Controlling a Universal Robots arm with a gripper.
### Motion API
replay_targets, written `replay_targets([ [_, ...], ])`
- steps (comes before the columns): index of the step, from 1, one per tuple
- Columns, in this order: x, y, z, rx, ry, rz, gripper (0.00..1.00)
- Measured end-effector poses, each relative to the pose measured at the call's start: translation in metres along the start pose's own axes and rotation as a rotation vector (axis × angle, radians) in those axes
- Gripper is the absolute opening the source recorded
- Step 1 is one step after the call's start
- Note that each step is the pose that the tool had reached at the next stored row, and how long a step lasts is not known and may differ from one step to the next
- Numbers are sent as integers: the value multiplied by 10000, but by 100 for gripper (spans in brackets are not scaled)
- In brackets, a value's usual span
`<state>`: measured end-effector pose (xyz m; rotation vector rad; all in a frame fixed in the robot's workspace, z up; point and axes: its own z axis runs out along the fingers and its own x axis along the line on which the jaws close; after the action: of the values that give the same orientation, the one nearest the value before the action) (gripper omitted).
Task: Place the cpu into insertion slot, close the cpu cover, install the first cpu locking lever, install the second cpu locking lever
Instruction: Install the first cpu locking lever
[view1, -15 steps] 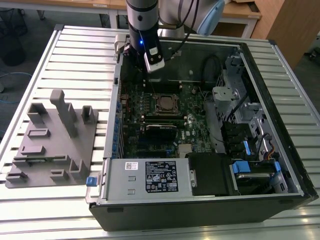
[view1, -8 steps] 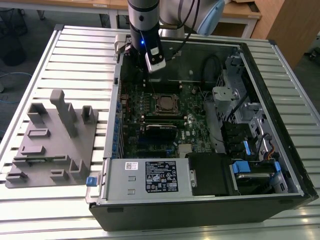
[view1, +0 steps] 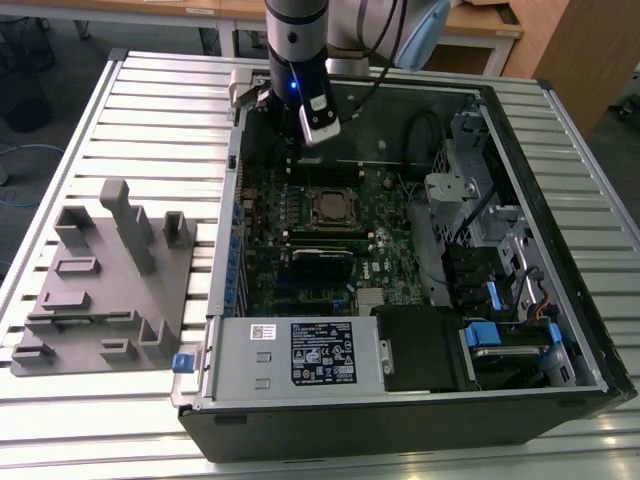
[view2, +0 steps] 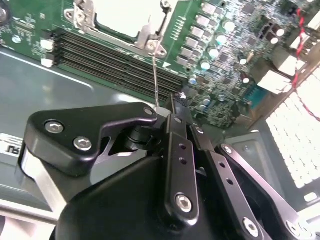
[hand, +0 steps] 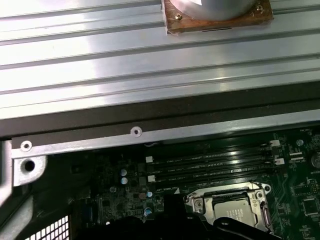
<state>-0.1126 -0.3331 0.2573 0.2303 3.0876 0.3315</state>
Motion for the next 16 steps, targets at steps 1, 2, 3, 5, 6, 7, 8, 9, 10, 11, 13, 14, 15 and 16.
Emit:
replay_targets([
  [1, -20, 3, 1, 0, 0, 0, 10],
  [2, -41, 6, 2, 1, 2, -1, 10],
  [3, -63, 9, 3, 1, 4, 0, 10],
  [5, -107, 16, 5, 1, 6, 1, 10],
  [6, -130, 19, 6, 1, 8, 1, 10],
  [7, -150, 22, 6, 2, 9, 1, 10],
  [8, -170, 25, 7, 3, 10, 1, 10],
  [9, -189, 27, 8, 3, 11, 1, 10],
  [10, -206, 30, 9, 5, 11, 1, 10],
  [11, -221, 32, 10, 7, 10, 2, 10],
  [13, -243, 35, 11, 13, 11, 1, 10],
  [14, -246, 35, 11, 14, 10, 1, 10],
  [15, -246, 35, 11, 14, 10, 2, 10],
  [16, -247, 35, 11, 13, 9, 3, 10],
])
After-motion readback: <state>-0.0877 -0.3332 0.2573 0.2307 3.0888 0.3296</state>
